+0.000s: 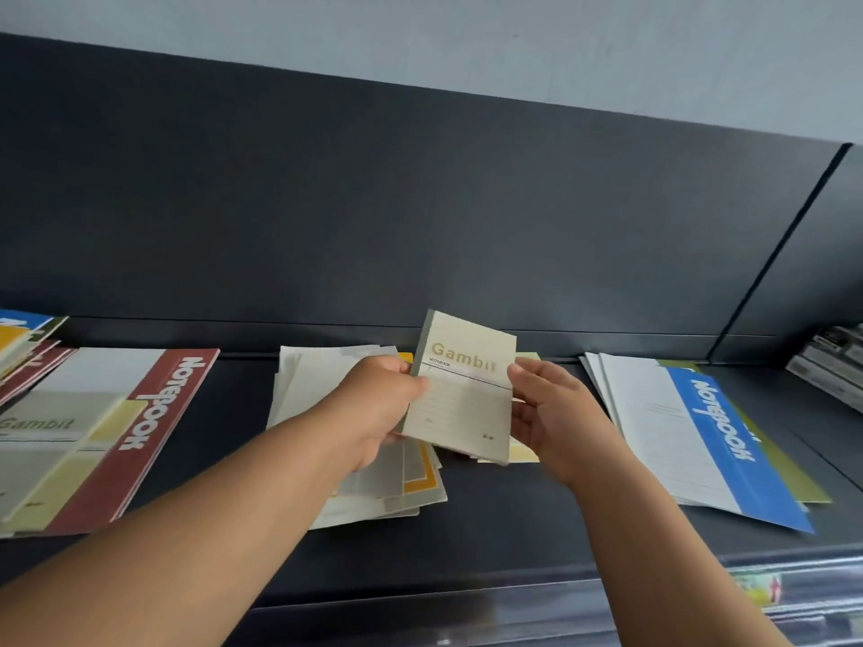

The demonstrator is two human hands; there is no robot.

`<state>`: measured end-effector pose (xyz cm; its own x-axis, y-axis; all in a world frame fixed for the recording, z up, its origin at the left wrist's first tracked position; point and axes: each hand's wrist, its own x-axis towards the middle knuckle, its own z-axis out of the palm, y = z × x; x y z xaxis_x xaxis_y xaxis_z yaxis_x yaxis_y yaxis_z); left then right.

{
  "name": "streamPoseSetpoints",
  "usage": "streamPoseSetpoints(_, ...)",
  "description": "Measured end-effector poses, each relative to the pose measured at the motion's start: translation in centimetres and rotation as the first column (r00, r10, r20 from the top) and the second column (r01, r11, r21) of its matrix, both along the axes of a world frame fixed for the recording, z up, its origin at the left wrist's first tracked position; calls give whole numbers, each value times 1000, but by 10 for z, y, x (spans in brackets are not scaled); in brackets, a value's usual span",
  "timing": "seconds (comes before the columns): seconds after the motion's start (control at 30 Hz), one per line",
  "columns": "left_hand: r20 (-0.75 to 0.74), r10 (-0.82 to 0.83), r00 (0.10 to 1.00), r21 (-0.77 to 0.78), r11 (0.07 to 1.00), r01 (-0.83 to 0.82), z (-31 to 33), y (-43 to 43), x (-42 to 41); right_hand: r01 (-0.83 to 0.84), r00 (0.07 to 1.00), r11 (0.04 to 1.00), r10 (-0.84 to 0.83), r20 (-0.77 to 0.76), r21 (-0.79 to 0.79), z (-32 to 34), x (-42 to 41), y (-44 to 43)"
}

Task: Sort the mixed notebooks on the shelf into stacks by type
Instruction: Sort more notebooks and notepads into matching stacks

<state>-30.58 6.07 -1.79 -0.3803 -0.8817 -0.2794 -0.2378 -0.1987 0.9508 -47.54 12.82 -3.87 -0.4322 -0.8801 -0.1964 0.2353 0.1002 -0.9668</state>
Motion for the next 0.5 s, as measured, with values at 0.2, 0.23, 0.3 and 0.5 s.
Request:
streamPoseSetpoints(0.2,148,-78,986,-188,976,105,-11,7,-42,142,946,987,-114,-303,72,-5,-38,9)
streamPoseSetpoints(0.23,230,-73,971,-264,955,135,-14,7,-44,176,921,981,-136,-366,79,-5,-44,8)
streamPoseSetpoints(0.3,371,-32,928,-388,903,186,-15,6,-46,209,867,973,-138,-478,97,-9,-55,4)
streamPoseSetpoints(0.5,555,65,829,-592,731,339,-22,1,-34,229,644,954,1,-765,194,-21,-62,-9)
